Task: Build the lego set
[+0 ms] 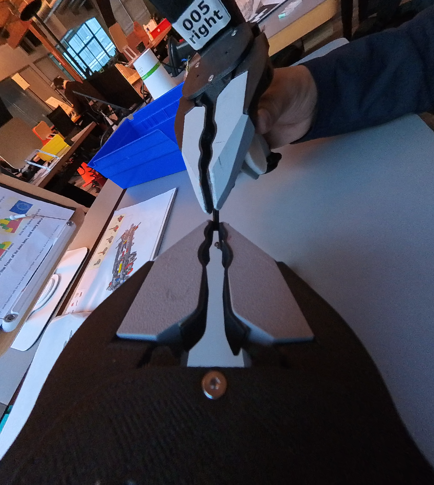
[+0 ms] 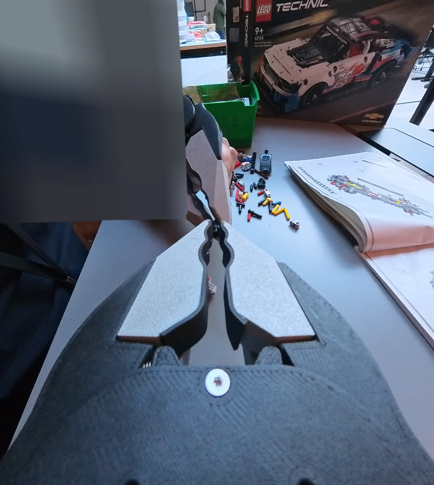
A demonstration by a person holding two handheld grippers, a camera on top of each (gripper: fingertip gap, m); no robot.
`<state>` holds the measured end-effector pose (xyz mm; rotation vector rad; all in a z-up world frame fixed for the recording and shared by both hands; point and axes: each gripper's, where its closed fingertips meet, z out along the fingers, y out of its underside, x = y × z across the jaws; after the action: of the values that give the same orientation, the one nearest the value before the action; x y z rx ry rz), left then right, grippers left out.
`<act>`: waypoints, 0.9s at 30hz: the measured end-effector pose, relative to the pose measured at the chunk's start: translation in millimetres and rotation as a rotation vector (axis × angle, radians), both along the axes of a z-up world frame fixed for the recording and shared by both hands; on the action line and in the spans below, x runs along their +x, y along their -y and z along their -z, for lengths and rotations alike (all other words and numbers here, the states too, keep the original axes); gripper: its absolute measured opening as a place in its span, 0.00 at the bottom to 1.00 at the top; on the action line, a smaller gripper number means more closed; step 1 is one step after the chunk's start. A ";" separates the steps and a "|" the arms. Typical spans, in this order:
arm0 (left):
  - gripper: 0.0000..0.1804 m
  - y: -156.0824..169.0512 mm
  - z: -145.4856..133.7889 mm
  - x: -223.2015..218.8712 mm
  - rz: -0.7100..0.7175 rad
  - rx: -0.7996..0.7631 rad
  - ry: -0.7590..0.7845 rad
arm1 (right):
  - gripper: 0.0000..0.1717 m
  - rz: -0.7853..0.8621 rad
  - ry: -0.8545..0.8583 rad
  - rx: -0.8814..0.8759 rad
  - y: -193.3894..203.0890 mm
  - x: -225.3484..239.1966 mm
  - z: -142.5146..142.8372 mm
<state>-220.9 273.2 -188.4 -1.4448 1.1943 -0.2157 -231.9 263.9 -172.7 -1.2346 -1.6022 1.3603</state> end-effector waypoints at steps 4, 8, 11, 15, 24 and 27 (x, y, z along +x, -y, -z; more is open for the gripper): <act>0.01 -1.4 -1.9 -1.7 -0.013 0.025 -0.002 | 0.02 -0.006 -0.005 -0.022 -1.4 2.0 -0.6; 0.01 -1.2 -3.6 -1.4 -0.014 0.030 0.003 | 0.01 -0.004 -0.024 -0.029 -2.2 2.8 -5.2; 0.01 -1.5 -3.3 -1.5 -0.016 0.027 0.007 | 0.01 -0.003 -0.018 -0.023 -1.7 2.0 -3.6; 0.01 -2.0 -3.3 -1.6 -0.020 0.031 0.011 | 0.02 -0.005 -0.014 -0.022 -1.9 2.2 -2.8; 0.01 -1.5 -2.3 -0.2 -0.013 0.018 0.025 | 0.01 -0.001 0.014 0.006 -1.4 1.1 2.0; 0.02 0.3 1.6 0.4 0.014 -0.042 0.044 | 0.01 0.005 0.037 0.026 -1.8 1.8 5.2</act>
<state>-220.5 272.8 -190.0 -1.4617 1.1699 -0.2825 -230.1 265.7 -178.0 -1.2541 -1.6359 1.3163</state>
